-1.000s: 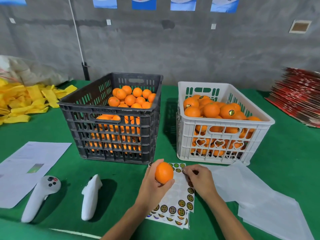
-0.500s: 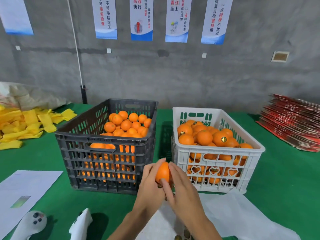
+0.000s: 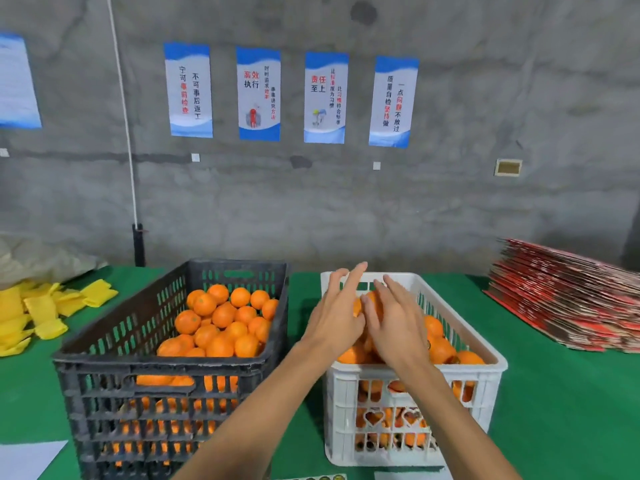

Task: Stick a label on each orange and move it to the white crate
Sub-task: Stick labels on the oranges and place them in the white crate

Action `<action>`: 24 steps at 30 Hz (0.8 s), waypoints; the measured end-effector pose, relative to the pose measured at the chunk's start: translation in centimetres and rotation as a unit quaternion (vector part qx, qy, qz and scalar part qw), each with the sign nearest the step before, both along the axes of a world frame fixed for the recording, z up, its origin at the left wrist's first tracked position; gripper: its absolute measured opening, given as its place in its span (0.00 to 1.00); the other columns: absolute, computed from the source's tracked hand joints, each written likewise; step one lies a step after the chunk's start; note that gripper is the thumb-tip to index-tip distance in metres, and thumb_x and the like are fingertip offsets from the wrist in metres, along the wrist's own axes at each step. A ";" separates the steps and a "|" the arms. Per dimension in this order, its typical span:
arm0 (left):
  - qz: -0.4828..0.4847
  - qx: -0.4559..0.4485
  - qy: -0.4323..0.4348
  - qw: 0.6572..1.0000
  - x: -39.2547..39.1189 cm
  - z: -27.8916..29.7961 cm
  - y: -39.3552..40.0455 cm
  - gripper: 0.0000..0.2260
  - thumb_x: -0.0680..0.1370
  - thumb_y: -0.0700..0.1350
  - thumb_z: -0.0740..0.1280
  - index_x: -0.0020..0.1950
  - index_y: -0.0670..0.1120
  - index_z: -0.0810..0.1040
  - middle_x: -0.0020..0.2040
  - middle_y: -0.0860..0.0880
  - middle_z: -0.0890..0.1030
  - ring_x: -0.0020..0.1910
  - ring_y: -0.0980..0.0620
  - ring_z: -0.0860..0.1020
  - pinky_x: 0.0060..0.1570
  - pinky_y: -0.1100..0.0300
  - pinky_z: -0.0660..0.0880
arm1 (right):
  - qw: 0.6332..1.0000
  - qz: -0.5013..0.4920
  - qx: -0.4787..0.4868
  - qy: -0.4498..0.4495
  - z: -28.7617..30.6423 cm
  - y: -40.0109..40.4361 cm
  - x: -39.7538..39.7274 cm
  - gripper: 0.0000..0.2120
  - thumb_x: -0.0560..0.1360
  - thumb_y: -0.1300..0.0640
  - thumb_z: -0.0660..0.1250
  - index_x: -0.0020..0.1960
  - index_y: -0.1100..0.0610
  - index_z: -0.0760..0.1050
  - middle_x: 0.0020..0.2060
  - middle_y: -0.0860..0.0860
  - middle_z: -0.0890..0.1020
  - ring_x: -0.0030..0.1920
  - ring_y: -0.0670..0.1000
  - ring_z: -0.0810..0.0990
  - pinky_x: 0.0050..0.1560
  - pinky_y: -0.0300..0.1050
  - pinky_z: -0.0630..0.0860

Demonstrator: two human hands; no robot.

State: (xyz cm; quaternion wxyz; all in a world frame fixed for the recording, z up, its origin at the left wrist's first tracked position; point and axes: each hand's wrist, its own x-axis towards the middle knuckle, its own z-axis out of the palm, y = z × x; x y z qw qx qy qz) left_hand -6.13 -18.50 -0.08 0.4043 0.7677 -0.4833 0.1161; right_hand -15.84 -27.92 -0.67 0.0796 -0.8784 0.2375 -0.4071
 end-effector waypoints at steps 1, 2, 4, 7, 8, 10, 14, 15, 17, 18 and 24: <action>0.005 0.001 0.000 1.000 0.7 0.0 0.6 0.35 0.80 0.41 0.66 0.82 0.61 0.54 0.77 0.55 0.58 0.57 0.49 0.79 0.55 0.46 0.79 | 0.999 0.034 -0.020 -0.006 0.0 0.4 0.5 0.21 0.85 0.49 0.58 0.74 0.54 0.73 0.76 0.53 0.71 0.76 0.53 0.67 0.77 0.50 0.61; 0.005 0.002 0.002 1.000 1.5 0.0 1.4 0.35 0.80 0.41 0.67 0.82 0.59 0.54 0.76 0.56 0.58 0.57 0.48 0.79 0.55 0.46 0.79 | 0.997 0.067 -0.043 -0.008 0.1 1.1 1.3 0.18 0.84 0.52 0.60 0.72 0.54 0.75 0.74 0.52 0.73 0.75 0.52 0.69 0.77 0.50 0.63; -0.001 0.018 0.000 1.000 3.3 0.2 3.4 0.35 0.79 0.41 0.67 0.83 0.56 0.56 0.75 0.55 0.60 0.59 0.47 0.78 0.58 0.47 0.78 | 0.989 0.125 -0.068 -0.027 0.2 2.6 3.3 0.16 0.82 0.58 0.64 0.69 0.55 0.78 0.70 0.52 0.77 0.72 0.53 0.73 0.75 0.51 0.67; 0.029 0.048 -0.015 0.998 7.0 0.9 6.7 0.34 0.77 0.39 0.66 0.82 0.52 0.59 0.74 0.53 0.62 0.64 0.47 0.76 0.62 0.48 0.76 | 0.981 0.184 -0.051 -0.021 1.0 4.9 7.2 0.16 0.82 0.58 0.65 0.69 0.56 0.78 0.67 0.52 0.80 0.69 0.53 0.76 0.72 0.50 0.69; 0.050 0.060 -0.012 0.997 8.5 1.2 7.6 0.34 0.76 0.39 0.66 0.81 0.51 0.61 0.74 0.51 0.64 0.64 0.46 0.75 0.63 0.48 0.76 | 0.980 0.196 -0.040 -0.002 1.2 5.5 8.7 0.17 0.83 0.56 0.63 0.70 0.54 0.77 0.68 0.51 0.79 0.69 0.52 0.75 0.72 0.49 0.69; 0.101 0.101 0.002 0.990 12.2 1.3 9.3 0.31 0.76 0.43 0.68 0.79 0.50 0.64 0.71 0.46 0.70 0.65 0.44 0.76 0.64 0.49 0.74 | 0.977 0.212 -0.016 0.031 1.4 6.6 11.8 0.18 0.83 0.51 0.63 0.72 0.51 0.75 0.68 0.49 0.79 0.69 0.52 0.74 0.69 0.48 0.69; 0.158 0.260 0.077 0.949 19.4 0.1 11.4 0.25 0.78 0.49 0.72 0.74 0.47 0.72 0.67 0.42 0.78 0.65 0.43 0.76 0.61 0.52 0.74 | 0.970 0.217 0.025 0.103 0.7 7.6 17.5 0.19 0.82 0.47 0.62 0.72 0.46 0.74 0.67 0.47 0.80 0.66 0.53 0.76 0.63 0.50 0.74; 0.162 0.320 0.087 0.929 20.8 -0.6 11.6 0.24 0.79 0.49 0.72 0.74 0.47 0.72 0.68 0.42 0.77 0.65 0.42 0.77 0.60 0.52 0.75 | 0.969 0.216 0.035 0.115 0.4 7.6 18.7 0.18 0.82 0.47 0.61 0.71 0.46 0.75 0.66 0.47 0.80 0.66 0.53 0.76 0.63 0.50 0.75; 0.170 0.464 0.112 0.862 23.1 -1.9 11.6 0.29 0.79 0.51 0.74 0.77 0.50 0.68 0.73 0.44 0.73 0.68 0.39 0.76 0.57 0.49 0.75 | 0.967 0.215 0.057 0.127 -0.4 7.4 20.8 0.18 0.82 0.46 0.61 0.70 0.46 0.75 0.66 0.47 0.80 0.66 0.53 0.77 0.63 0.50 0.76; 0.172 0.527 0.123 0.823 24.2 -2.2 11.4 0.32 0.78 0.52 0.74 0.80 0.52 0.66 0.75 0.44 0.71 0.70 0.38 0.75 0.57 0.46 0.76 | 0.966 0.214 0.068 0.124 -0.7 7.1 21.7 0.18 0.82 0.45 0.61 0.70 0.46 0.75 0.65 0.47 0.81 0.66 0.53 0.77 0.62 0.51 0.76; 0.193 0.609 0.228 0.735 27.7 -4.7 8.6 0.40 0.80 0.55 0.72 0.85 0.52 0.53 0.76 0.38 0.71 0.71 0.38 0.75 0.66 0.46 0.75 | 0.963 0.217 0.107 0.118 -1.3 5.7 25.2 0.20 0.81 0.44 0.62 0.72 0.45 0.73 0.66 0.46 0.80 0.67 0.52 0.76 0.62 0.53 0.77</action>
